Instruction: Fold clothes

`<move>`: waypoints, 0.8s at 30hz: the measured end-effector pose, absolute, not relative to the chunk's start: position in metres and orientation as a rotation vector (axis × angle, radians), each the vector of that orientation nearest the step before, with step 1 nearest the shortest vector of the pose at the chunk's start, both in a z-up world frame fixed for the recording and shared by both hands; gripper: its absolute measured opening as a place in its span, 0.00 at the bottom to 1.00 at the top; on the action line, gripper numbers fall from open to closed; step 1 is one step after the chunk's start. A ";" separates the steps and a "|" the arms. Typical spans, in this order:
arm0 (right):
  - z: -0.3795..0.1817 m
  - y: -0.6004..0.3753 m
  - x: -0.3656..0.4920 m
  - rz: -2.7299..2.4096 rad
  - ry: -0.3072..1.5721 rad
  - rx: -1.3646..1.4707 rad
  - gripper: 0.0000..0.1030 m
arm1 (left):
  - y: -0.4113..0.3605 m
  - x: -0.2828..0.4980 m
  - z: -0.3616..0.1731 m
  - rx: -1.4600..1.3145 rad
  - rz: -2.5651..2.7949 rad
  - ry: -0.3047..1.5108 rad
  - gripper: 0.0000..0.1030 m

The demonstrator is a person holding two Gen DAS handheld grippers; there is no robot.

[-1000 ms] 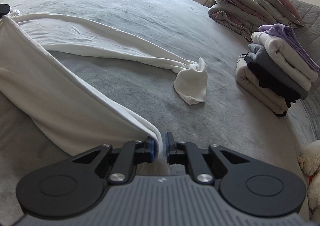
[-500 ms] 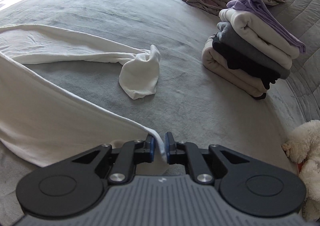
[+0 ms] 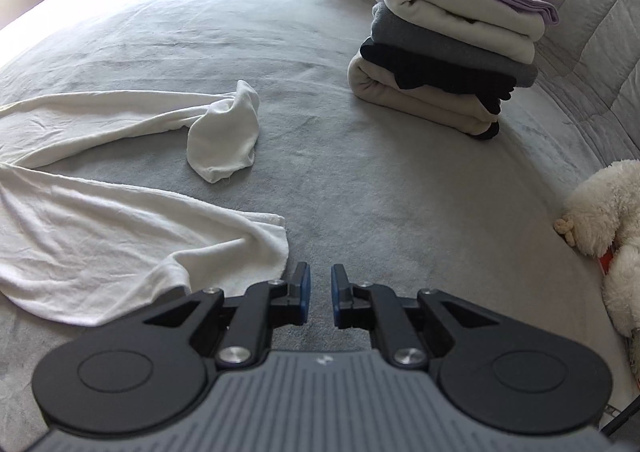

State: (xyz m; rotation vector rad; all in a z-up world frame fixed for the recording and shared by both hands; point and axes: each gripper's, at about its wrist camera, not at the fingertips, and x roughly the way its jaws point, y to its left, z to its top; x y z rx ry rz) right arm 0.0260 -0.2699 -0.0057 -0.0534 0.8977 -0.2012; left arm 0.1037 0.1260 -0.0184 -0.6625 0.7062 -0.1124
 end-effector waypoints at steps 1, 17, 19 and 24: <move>-0.006 -0.269 0.024 -0.193 0.901 -0.042 0.12 | 0.125 0.103 -0.018 -0.652 -0.116 0.711 0.41; -0.005 -0.217 0.006 -0.053 0.888 -0.023 0.21 | 0.147 0.059 -0.014 -0.427 -0.137 0.792 0.56; -0.006 -0.212 0.004 -0.045 0.889 -0.019 0.23 | 0.152 0.053 -0.013 -0.413 -0.154 0.803 0.59; -0.004 -0.201 -0.001 -0.029 0.883 -0.007 0.40 | 0.161 0.039 -0.012 -0.390 -0.196 0.813 0.62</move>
